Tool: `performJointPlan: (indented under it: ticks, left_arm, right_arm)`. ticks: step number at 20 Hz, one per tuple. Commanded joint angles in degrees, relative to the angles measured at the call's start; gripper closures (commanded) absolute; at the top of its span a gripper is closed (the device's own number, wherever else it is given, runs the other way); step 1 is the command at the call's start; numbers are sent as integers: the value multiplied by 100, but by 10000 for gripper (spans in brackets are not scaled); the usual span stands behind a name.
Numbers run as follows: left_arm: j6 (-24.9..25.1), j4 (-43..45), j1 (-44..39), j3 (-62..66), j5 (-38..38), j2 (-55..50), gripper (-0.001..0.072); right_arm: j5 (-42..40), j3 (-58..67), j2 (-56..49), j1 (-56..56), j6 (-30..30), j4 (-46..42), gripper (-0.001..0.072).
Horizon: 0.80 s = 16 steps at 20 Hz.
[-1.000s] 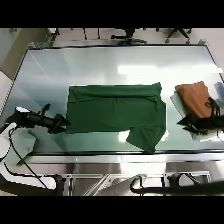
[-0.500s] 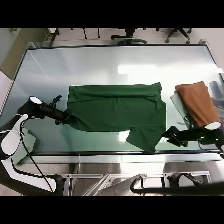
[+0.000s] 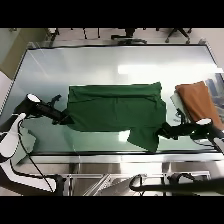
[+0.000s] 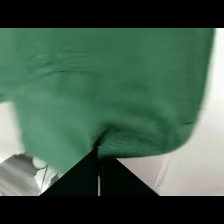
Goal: Fold the shirts.
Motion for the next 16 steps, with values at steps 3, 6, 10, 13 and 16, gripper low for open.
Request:
performJointPlan:
  ticks: [3,6,10,13,16]
  left_arm:
    - [-356,1296,466,-264,-704,909,697]
    - [-299,1281,754,-1025,-509,1419,697]
    - [-273,1217,811,-1530,-221,1550,696]
    - [-275,678,804,-935,-129,1510,697]
    - [-273,-11,756,160,-179,1167,697]
  right_arm:
    - [935,144,1458,-68,1982,-3010,687]
    - [1021,-68,2124,-55,1952,-2745,687]
    - [417,31,2354,-57,1095,-1598,687]
    - [-306,599,1805,-55,116,-262,687]
    - [-761,1294,769,105,-144,188,686]
